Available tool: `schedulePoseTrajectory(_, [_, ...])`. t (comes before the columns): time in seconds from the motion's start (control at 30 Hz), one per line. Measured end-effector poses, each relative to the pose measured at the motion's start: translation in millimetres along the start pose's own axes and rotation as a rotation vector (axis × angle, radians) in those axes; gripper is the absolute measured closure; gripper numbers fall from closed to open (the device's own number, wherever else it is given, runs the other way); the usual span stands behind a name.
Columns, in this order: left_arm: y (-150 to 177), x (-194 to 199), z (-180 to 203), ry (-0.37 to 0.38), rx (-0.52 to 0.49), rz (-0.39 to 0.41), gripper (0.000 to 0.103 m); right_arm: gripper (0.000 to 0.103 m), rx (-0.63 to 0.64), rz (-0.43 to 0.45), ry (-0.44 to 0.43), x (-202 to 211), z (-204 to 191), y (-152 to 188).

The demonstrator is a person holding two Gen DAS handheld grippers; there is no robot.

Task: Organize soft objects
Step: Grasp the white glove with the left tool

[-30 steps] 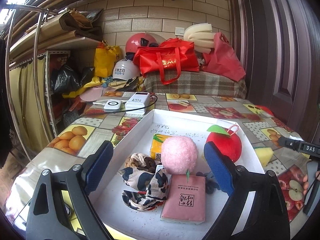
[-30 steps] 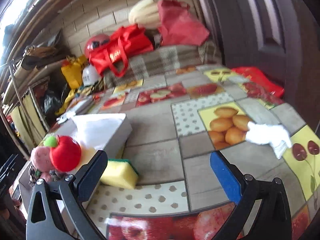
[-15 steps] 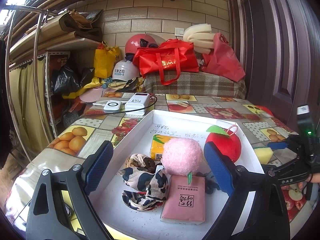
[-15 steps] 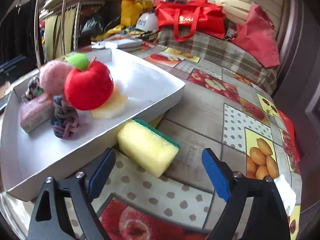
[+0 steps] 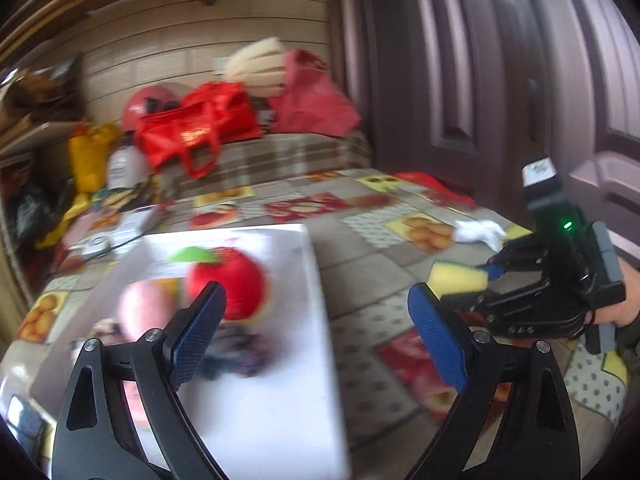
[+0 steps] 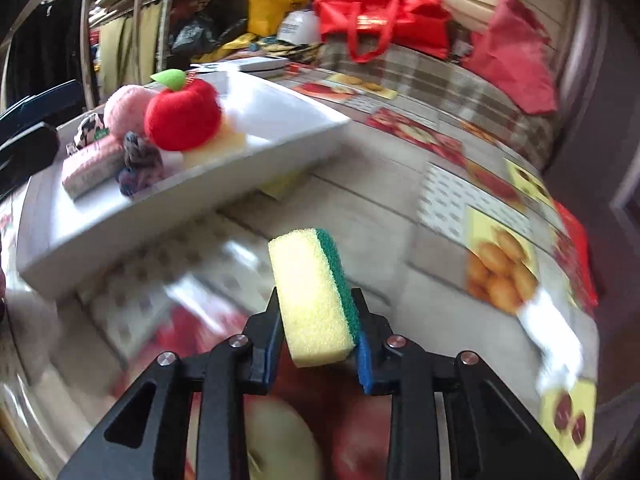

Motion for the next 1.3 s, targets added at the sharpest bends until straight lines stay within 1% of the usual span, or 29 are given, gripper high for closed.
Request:
schedulePoseTrajectory(0.03, [-0.1,-9.4,18.1,0.029,-0.019,-0.022,0.01,0.073,-0.019,0.004,0.03,7.5,11.1,8.0])
schedulePoseTrajectory(0.07, [0.1,-21.0,35.7,0.055,-0.032,-0.051,0.01,0.073,-0.062,0.011,0.076,20.2,31.7,20.4])
schedulePoseTrajectory(0.13, [-1.2,-46.8,65.0,0.097,-0.033,-0.11,0.01,0.073,-0.173,0.031,0.145,41.3,72.8,39.0])
schedulePoseTrajectory(0.17, [-1.7,-61.5,77.2,0.11,-0.025,-0.141,0.01,0.073,-0.251,0.043,0.193,51.8,100.9,50.5])
schedulePoseTrajectory(0.2, [-3.0,-79.4,90.8,0.122,-0.014,-0.175,0.011,0.073,-0.312,0.052,0.221,57.9,120.5,58.6])
schedulePoseTrajectory(0.23, [-4.7,-94.3,101.0,0.129,-0.006,-0.2,0.011,0.073,-0.387,0.065,0.238,63.4,138.6,66.5])
schedulePoseTrajectory(0.27, [-6.9,-107.4,110.4,0.134,0.003,-0.219,0.011,0.073,-0.487,0.092,0.237,70.2,157.7,75.9])
schedulePoseTrajectory(0.3, [-11.8,-122.3,120.3,0.145,0.018,-0.232,0.011,0.073,-0.541,0.11,0.231,73.8,166.1,81.0])
schedulePoseTrajectory(0.37, [-21.0,-140.1,136.6,0.18,0.039,-0.23,0.011,0.073,-0.602,0.136,0.23,79.5,173.4,87.2])
schedulePoseTrajectory(0.43, [-34.5,-153.7,155.4,0.227,0.023,-0.2,0.011,0.073,-0.607,0.165,0.227,83.9,173.0,83.0])
schedulePoseTrajectory(0.47, [-40.3,-158.9,164.0,0.242,0.002,-0.188,0.011,0.073,-0.607,0.169,0.217,83.9,171.6,81.9])
schedulePoseTrajectory(0.53, [-55.9,-163.2,182.2,0.257,-0.06,-0.105,0.011,0.073,-0.618,0.171,0.19,83.8,173.7,84.8])
schedulePoseTrajectory(0.57, [-61.1,-166.7,190.9,0.265,-0.091,-0.082,0.011,0.073,-0.629,0.172,0.176,82.2,175.2,84.8])
schedulePoseTrajectory(0.6, [-64.6,-172.9,200.2,0.275,-0.122,-0.076,0.011,0.073,-0.646,0.174,0.157,81.6,176.7,86.1])
schedulePoseTrajectory(0.67, [-63.9,-186.1,220.4,0.325,-0.179,-0.108,0.011,0.073,-0.688,0.18,0.125,81.8,183.0,89.5])
schedulePoseTrajectory(0.7, [-60.7,-196.6,231.4,0.35,-0.216,-0.146,0.011,0.073,-0.705,0.183,0.114,79.8,187.5,91.3])
schedulePoseTrajectory(0.77, [-51.8,-214.1,245.3,0.367,-0.271,-0.226,0.011,0.073,-0.74,0.189,0.093,78.6,189.5,94.1])
schedulePoseTrajectory(0.8, [-44.8,-222.6,251.3,0.39,-0.286,-0.282,0.011,0.073,-0.755,0.19,0.084,77.8,190.2,95.2])
schedulePoseTrajectory(0.87, [-28.3,-230.0,259.5,0.467,-0.289,-0.399,0.011,0.073,-0.778,0.192,0.073,78.0,191.5,97.9])
schedulePoseTrajectory(0.9, [-16.5,-227.4,262.8,0.514,-0.291,-0.461,0.011,0.073,-0.788,0.194,0.066,78.2,191.8,99.0])
schedulePoseTrajectory(0.93, [-7.1,-220.2,264.2,0.549,-0.309,-0.494,0.011,0.073,-0.793,0.197,0.06,78.7,191.7,99.9])
schedulePoseTrajectory(1.0, [2.4,-198.8,265.7,0.594,-0.366,-0.496,0.011,0.073,-0.803,0.201,0.051,79.4,191.1,100.9])
schedulePoseTrajectory(1.07, [7.5,-180.9,264.4,0.629,-0.39,-0.493,0.011,0.073,-0.807,0.205,0.045,79.3,191.2,100.8])
schedulePoseTrajectory(1.17, [11.7,-171.3,261.1,0.614,-0.425,-0.48,0.011,0.073,-0.808,0.203,0.045,79.6,190.5,101.8])
schedulePoseTrajectory(1.3, [17.4,-171.2,260.6,0.585,-0.485,-0.478,0.011,0.073,-0.81,0.2,0.047,78.8,191.4,101.8])
Point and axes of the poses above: each gripper's, at about its wrist camera, not at the fingertips, and x roughly against the way its jaws point, z to its right, y to its underside, the point moved 10 cm from there along -x, roughly the way its jaws point, and after that the axes turned 4 degrees about x, right-handed, at the moved point
